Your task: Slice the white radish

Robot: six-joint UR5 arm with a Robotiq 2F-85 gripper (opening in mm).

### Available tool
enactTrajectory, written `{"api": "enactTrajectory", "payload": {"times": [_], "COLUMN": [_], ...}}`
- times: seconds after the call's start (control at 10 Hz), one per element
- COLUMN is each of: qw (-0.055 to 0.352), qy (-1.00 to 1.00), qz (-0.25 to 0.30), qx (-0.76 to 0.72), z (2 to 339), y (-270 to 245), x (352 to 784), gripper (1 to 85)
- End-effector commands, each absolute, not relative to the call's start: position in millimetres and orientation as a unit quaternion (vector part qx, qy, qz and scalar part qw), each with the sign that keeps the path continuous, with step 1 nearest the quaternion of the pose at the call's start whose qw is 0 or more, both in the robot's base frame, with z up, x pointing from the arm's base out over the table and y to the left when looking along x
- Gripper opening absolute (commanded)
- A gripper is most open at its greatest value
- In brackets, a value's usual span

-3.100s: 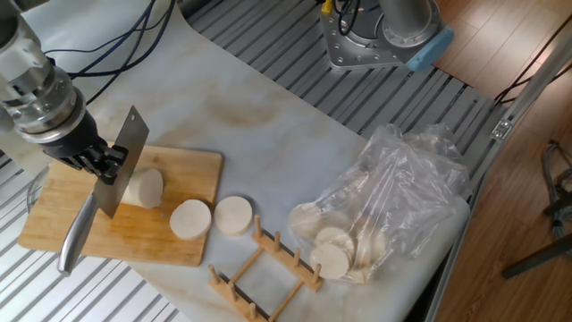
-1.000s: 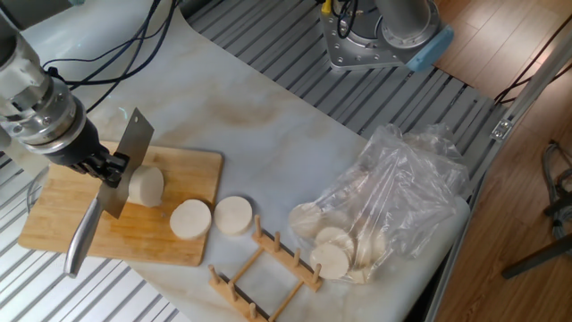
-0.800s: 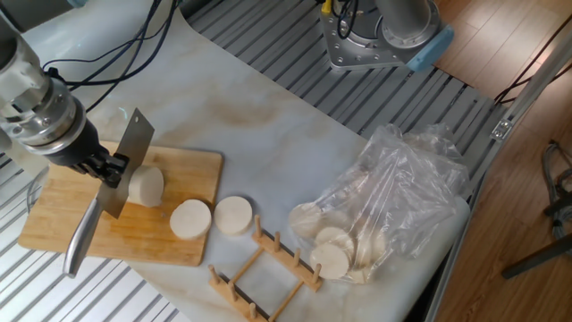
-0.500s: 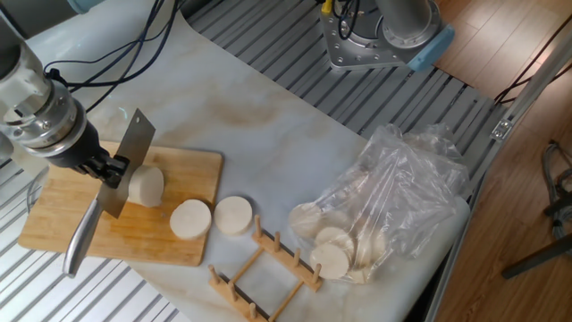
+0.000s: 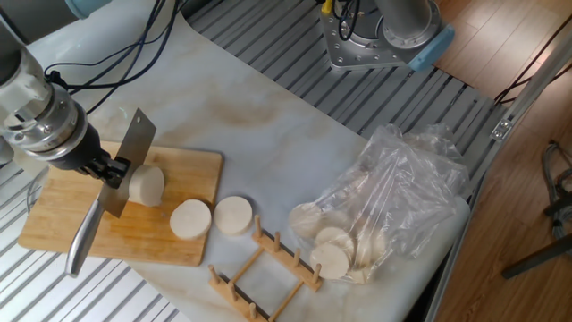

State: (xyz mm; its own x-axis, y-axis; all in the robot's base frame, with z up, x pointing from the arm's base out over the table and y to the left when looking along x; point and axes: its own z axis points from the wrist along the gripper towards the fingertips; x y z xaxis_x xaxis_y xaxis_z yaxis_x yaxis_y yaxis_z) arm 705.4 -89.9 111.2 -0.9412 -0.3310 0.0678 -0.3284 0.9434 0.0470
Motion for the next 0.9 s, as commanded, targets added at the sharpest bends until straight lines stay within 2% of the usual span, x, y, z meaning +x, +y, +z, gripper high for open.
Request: {"api": "enactTrajectory", "payload": {"times": [0.0, 0.8], "qw": [0.026, 0.005], "qy": [-0.985, -0.988], "qz": [-0.028, -0.029], "qx": [0.169, 0.153], "z": [110.1, 117.8], "y": [-84.1, -72.2], "x": [710.6, 724.9], "gripper": [1.3, 1.3]}}
